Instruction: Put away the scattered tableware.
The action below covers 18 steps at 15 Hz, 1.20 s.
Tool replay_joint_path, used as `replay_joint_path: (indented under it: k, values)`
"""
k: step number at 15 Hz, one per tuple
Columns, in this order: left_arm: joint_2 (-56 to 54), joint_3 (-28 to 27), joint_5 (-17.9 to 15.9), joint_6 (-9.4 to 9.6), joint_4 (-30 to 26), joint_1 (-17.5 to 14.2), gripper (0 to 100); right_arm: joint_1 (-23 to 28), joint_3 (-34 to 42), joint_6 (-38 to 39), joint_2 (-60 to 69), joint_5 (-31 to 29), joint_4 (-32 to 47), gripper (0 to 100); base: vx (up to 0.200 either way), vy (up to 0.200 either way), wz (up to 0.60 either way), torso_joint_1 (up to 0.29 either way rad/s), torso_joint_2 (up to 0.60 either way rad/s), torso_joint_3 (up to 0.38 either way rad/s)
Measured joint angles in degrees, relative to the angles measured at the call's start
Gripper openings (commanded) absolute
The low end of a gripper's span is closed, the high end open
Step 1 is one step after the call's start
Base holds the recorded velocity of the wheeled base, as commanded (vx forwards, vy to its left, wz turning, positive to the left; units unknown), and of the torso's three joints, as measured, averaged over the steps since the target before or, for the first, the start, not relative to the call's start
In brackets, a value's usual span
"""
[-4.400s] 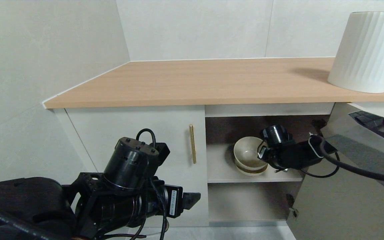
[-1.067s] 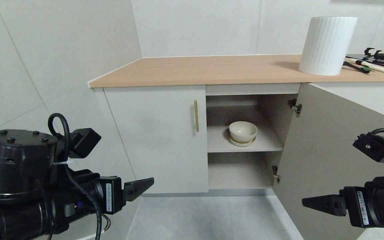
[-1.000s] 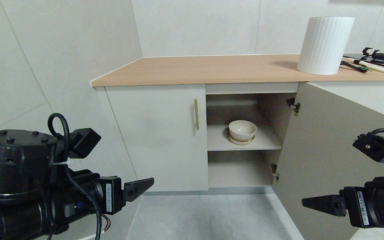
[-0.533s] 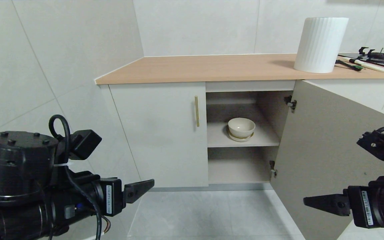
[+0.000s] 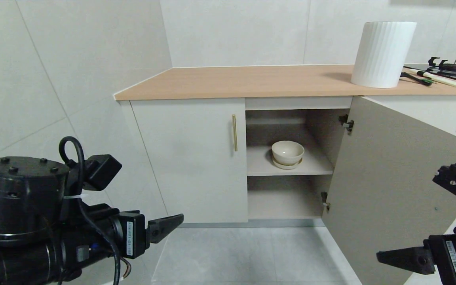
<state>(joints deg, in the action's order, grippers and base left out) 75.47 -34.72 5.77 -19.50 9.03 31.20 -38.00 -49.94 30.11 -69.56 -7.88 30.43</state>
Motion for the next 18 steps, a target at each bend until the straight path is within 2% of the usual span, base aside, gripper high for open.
replay_joint_path:
  k: [4,9,11,14,18]
  values:
    - [0.0,0.0,-0.1,0.02,0.0,0.1,100,0.0,-1.1,-1.3,0.6,-0.6,3.8,100,0.0,-0.2,0.0,0.004,0.0,0.0]
    - [0.1,0.1,-0.1,0.02,0.0,0.1,100,0.5,-1.8,-1.8,0.8,-6.1,7.4,100,0.0,-0.2,0.0,0.004,0.0,-0.001]
    - [0.1,0.3,-0.1,0.0,0.0,0.1,100,2.1,-2.2,-2.3,0.7,-8.0,7.6,100,0.0,0.0,0.0,0.0,0.0,0.0]
    - [0.1,0.4,-0.2,0.02,0.0,0.1,100,10.0,-2.5,-6.4,0.5,-10.8,7.6,100,0.0,0.0,0.0,0.0,0.0,0.0]
    - [0.2,0.4,-0.3,0.0,0.0,0.1,100,26.0,-3.7,-13.3,0.2,-12.0,4.3,100,0.0,0.0,0.0,0.0,0.0,0.0]
